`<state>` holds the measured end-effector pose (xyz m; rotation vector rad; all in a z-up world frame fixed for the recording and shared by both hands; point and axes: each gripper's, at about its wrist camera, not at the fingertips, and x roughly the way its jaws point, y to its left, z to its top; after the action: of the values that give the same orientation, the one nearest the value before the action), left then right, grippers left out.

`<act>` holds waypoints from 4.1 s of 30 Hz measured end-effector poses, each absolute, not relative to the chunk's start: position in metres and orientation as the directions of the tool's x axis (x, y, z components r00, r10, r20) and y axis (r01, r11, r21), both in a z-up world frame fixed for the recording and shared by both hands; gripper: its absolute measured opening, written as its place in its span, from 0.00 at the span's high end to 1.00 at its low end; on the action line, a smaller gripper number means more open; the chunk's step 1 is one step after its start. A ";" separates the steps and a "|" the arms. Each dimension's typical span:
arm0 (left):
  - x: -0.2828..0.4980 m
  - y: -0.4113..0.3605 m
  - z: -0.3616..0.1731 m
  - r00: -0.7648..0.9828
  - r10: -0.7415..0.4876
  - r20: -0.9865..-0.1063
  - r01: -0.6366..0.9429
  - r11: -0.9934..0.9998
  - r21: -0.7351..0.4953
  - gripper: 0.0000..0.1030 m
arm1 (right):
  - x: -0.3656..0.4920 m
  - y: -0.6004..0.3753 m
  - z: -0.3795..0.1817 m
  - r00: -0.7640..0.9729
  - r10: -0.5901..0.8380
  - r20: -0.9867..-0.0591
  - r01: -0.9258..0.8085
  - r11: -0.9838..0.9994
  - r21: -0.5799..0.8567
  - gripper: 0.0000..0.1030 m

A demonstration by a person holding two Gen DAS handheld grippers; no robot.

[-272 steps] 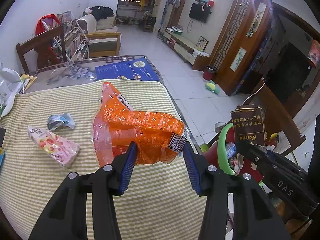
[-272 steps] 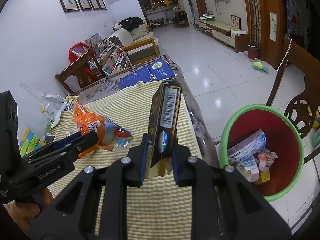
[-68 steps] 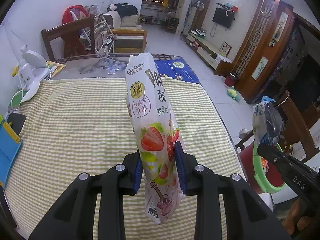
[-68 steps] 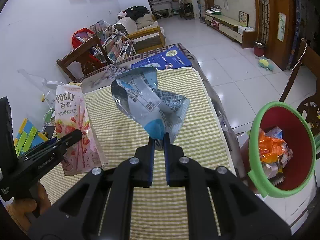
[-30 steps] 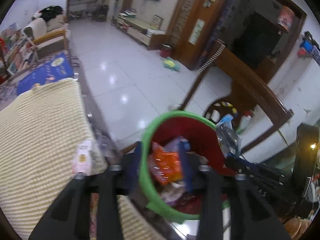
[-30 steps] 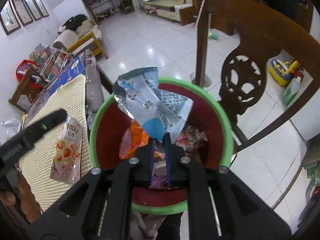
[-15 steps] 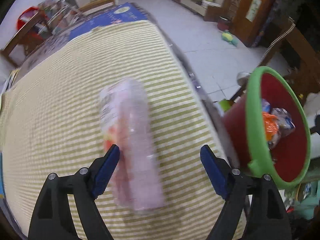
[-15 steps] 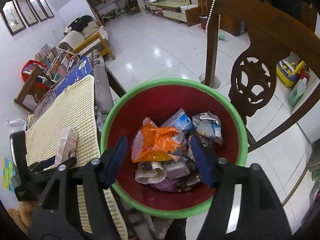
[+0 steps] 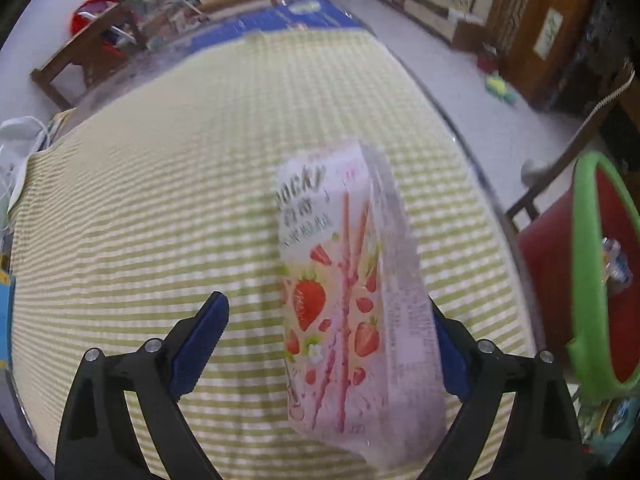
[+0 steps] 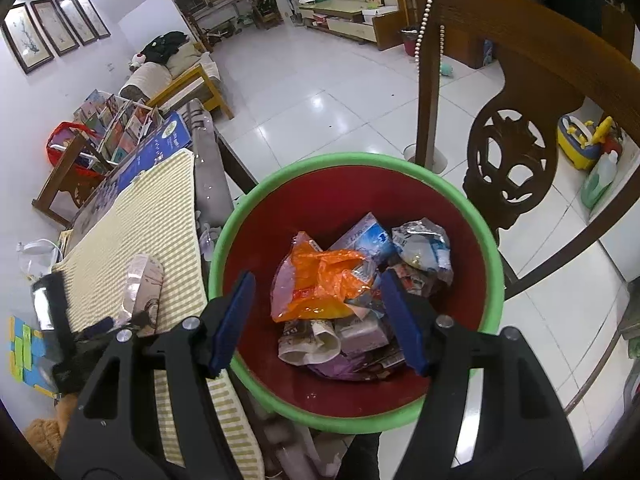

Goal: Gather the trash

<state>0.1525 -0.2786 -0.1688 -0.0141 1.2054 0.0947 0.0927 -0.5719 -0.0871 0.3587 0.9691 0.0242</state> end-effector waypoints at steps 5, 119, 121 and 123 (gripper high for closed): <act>0.151 -0.278 -0.157 0.385 -0.012 -0.923 -0.086 0.995 -0.049 0.46 | 0.087 -0.570 -0.081 0.584 0.172 -0.793 0.136 0.943 0.304 0.38; 0.052 -0.075 0.041 0.847 -0.082 -0.525 0.013 0.991 -0.134 0.08 | 0.039 -0.272 0.009 0.844 -0.037 -0.535 0.161 0.969 0.188 0.05; 0.057 -0.072 0.036 0.843 -0.078 -0.532 0.007 0.991 -0.134 0.08 | 0.044 -0.271 0.004 0.836 -0.030 -0.548 0.158 0.970 0.187 0.05; 0.061 -0.069 0.032 0.839 -0.077 -0.538 0.003 0.990 -0.138 0.08 | 0.051 -0.269 -0.003 0.825 -0.022 -0.564 0.152 0.971 0.185 0.05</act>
<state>0.0612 -0.0689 0.0322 -0.1336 0.5735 -0.0427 0.0511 -0.2689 -0.0026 0.2266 0.5939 -0.0930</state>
